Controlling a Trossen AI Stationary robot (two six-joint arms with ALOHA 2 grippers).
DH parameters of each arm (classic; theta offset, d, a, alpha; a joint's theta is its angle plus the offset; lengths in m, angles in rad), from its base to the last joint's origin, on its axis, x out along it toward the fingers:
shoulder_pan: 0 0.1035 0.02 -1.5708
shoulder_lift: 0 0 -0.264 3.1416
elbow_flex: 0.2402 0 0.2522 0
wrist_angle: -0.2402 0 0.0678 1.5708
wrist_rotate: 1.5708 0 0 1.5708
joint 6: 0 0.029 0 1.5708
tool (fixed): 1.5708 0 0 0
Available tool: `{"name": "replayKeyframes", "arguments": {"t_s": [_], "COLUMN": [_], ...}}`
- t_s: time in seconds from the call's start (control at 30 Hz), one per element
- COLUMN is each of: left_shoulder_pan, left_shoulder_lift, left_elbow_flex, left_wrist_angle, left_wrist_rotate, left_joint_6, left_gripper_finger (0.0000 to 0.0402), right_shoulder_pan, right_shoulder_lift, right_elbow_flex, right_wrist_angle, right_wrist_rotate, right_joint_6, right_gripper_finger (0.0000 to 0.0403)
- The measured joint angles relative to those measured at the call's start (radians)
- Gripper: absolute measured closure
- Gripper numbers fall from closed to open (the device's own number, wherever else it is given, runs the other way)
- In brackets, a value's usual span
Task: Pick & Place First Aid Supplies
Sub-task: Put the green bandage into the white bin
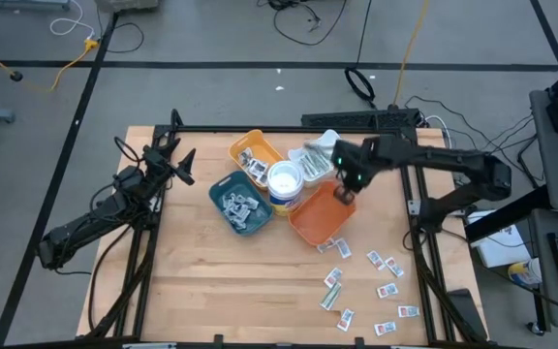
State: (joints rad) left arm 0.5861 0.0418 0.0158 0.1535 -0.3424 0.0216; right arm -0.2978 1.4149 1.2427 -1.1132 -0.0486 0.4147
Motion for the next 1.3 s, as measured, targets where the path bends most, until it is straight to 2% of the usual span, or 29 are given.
{"name": "replayKeyframes", "arguments": {"t_s": [0.17,0.3,0.5,0.87,1.3], "left_shoulder_pan": [0.000,0.000,0.000,0.000,0.000], "left_shoulder_lift": [0.000,0.000,0.000,0.000,0.000], "left_elbow_flex": [0.000,0.000,0.000,0.000,0.000], "left_wrist_angle": [0.000,0.000,0.000,0.000,0.000], "left_wrist_rotate": [0.000,0.000,0.000,0.000,0.000], "left_joint_6": [0.000,0.000,0.000,0.000,0.000], "left_gripper_finger": [0.0094,0.0094,0.0094,0.0094,0.0094], "right_shoulder_pan": [-0.146,-0.203,-0.241,-0.287,-0.291], "right_shoulder_lift": [0.014,0.067,0.200,0.464,0.615], "right_elbow_flex": [0.000,0.021,0.128,0.417,0.432], "right_wrist_angle": [0.009,0.042,0.071,0.071,0.162], "right_wrist_rotate": [-0.001,-0.001,-0.005,-0.056,-0.056], "right_joint_6": [0.036,0.016,-0.026,-0.091,-0.095], "right_gripper_finger": [0.0403,0.0403,0.0403,0.0403,0.0401]}}
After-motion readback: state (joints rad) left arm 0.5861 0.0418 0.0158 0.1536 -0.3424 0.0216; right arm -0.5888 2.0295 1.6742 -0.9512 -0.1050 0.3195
